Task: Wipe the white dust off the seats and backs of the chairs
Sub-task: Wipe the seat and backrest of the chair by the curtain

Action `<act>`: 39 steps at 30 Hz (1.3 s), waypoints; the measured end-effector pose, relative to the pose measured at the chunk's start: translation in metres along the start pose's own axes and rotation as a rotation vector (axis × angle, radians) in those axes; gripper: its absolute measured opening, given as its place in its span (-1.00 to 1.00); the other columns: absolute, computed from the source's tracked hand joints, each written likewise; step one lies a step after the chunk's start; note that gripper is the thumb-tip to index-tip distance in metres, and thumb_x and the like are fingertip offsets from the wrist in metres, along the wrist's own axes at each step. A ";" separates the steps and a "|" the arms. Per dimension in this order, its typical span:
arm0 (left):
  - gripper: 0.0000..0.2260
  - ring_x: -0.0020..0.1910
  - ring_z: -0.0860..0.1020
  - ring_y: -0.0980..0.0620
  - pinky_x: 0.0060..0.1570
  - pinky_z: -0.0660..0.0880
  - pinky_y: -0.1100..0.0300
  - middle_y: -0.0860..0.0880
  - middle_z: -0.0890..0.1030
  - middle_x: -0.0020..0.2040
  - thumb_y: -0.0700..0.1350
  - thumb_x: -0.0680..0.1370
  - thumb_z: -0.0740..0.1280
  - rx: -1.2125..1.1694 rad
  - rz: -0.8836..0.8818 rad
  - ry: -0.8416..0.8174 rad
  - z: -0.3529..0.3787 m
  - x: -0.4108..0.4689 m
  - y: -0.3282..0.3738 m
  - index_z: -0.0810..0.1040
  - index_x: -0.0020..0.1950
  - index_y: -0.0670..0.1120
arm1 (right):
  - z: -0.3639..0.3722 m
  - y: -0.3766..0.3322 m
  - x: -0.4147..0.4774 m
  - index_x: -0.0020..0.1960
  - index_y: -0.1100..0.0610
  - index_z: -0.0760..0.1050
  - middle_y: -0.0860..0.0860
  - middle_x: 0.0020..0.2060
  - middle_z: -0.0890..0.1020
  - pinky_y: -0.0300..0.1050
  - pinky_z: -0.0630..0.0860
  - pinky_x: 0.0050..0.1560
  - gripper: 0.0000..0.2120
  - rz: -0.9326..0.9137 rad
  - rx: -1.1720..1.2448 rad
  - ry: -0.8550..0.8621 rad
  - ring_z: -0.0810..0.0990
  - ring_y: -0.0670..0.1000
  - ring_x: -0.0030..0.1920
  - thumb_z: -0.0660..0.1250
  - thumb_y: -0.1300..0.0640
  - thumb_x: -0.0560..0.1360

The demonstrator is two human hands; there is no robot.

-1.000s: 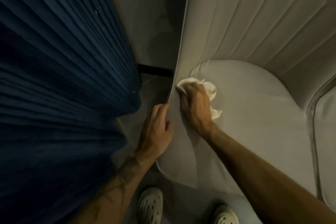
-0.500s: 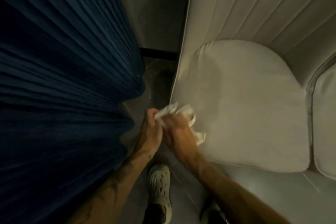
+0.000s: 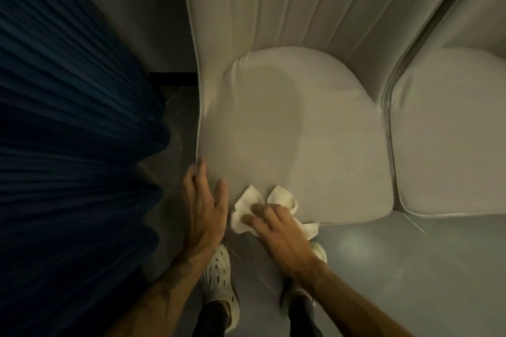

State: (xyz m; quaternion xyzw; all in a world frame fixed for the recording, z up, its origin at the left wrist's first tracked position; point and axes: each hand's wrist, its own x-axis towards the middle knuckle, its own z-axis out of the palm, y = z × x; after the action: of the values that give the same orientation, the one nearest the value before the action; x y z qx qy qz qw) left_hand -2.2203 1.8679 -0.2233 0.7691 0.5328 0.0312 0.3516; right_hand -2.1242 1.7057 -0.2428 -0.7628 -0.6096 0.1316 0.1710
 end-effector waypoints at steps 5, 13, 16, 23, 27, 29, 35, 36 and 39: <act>-0.38 0.39 0.39 -0.29 0.28 0.50 -0.15 -0.30 0.22 0.58 -0.01 0.66 0.34 0.049 -0.010 0.027 0.012 -0.011 0.008 0.22 0.65 -0.16 | -0.044 0.076 -0.063 0.32 0.11 0.50 0.12 0.20 0.44 0.06 0.43 0.16 -0.71 0.337 -0.047 0.117 0.42 0.14 0.13 0.26 0.12 0.61; -0.39 0.48 0.31 -0.35 0.36 0.41 -0.27 -0.29 0.16 0.63 0.00 0.64 0.35 0.290 0.037 -0.081 0.002 -0.039 0.035 0.26 0.65 -0.12 | -0.071 0.075 -0.047 0.20 0.33 0.46 0.30 0.18 0.45 0.06 0.33 0.15 -0.79 1.264 0.119 0.530 0.41 0.29 0.15 0.26 0.25 0.61; -0.44 0.58 0.21 -0.20 0.49 0.32 -0.14 -0.14 0.10 0.66 0.04 0.67 0.29 0.367 0.092 -0.254 0.002 -0.056 0.065 0.24 0.65 0.03 | -0.097 0.065 -0.038 0.10 0.33 0.49 0.29 0.03 0.51 0.13 0.38 0.13 -0.84 1.192 0.269 0.492 0.45 0.28 0.07 0.24 0.23 0.63; -0.64 0.38 0.41 -0.08 0.36 0.39 0.02 -0.04 0.45 0.41 0.04 0.69 0.23 0.443 0.410 -0.522 -0.027 -0.106 0.181 0.46 0.47 -0.01 | -0.198 0.025 -0.067 0.02 0.20 0.57 0.14 -0.10 0.56 0.04 0.46 -0.01 -0.89 1.025 0.374 0.444 0.52 0.18 -0.04 0.29 0.18 0.62; -0.67 0.37 0.42 -0.05 0.36 0.39 0.04 0.00 0.47 0.38 0.05 0.70 0.19 0.533 0.517 -0.588 -0.045 -0.138 0.263 0.45 0.44 0.03 | -0.273 0.027 -0.104 -0.03 0.16 0.57 0.09 -0.11 0.59 -0.05 0.42 -0.02 -0.87 1.021 0.387 0.393 0.54 0.12 -0.05 0.30 0.13 0.61; -0.64 0.39 0.42 -0.07 0.39 0.37 0.03 -0.02 0.47 0.41 0.06 0.71 0.16 0.576 0.562 -0.619 -0.049 -0.156 0.307 0.42 0.48 0.01 | -0.316 0.036 -0.127 -0.05 0.15 0.58 0.09 -0.13 0.60 -0.11 0.38 -0.05 -0.86 1.013 0.374 0.384 0.54 0.12 -0.07 0.31 0.12 0.61; -0.63 0.35 0.45 -0.10 0.33 0.36 0.03 -0.05 0.47 0.40 0.08 0.70 0.15 0.724 0.685 -0.622 -0.044 -0.209 0.444 0.42 0.47 -0.02 | -0.441 0.086 -0.199 0.06 0.20 0.63 0.19 -0.07 0.61 -0.05 0.39 0.01 -0.81 1.024 0.341 0.355 0.56 0.23 0.00 0.32 0.10 0.60; -0.62 0.36 0.43 -0.11 0.35 0.36 0.03 -0.06 0.46 0.41 0.08 0.70 0.15 0.741 0.696 -0.622 -0.041 -0.219 0.465 0.41 0.48 -0.03 | -0.460 0.095 -0.212 0.07 0.21 0.63 0.20 -0.06 0.61 -0.02 0.39 0.03 -0.80 1.020 0.330 0.349 0.56 0.25 0.02 0.32 0.10 0.60; -0.56 0.41 0.39 -0.12 0.42 0.32 0.04 -0.06 0.42 0.47 0.08 0.71 0.13 0.756 0.725 -0.625 -0.029 -0.244 0.523 0.32 0.57 -0.01 | -0.516 0.125 -0.248 0.12 0.20 0.64 0.22 -0.05 0.62 0.01 0.40 0.08 -0.79 1.020 0.308 0.364 0.57 0.27 0.04 0.32 0.10 0.61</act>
State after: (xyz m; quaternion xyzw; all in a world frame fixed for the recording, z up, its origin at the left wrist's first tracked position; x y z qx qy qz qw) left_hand -1.9203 1.5807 0.1784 0.9458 0.0828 -0.2698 0.1610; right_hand -1.8581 1.3871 0.1703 -0.9375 -0.0981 0.1514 0.2975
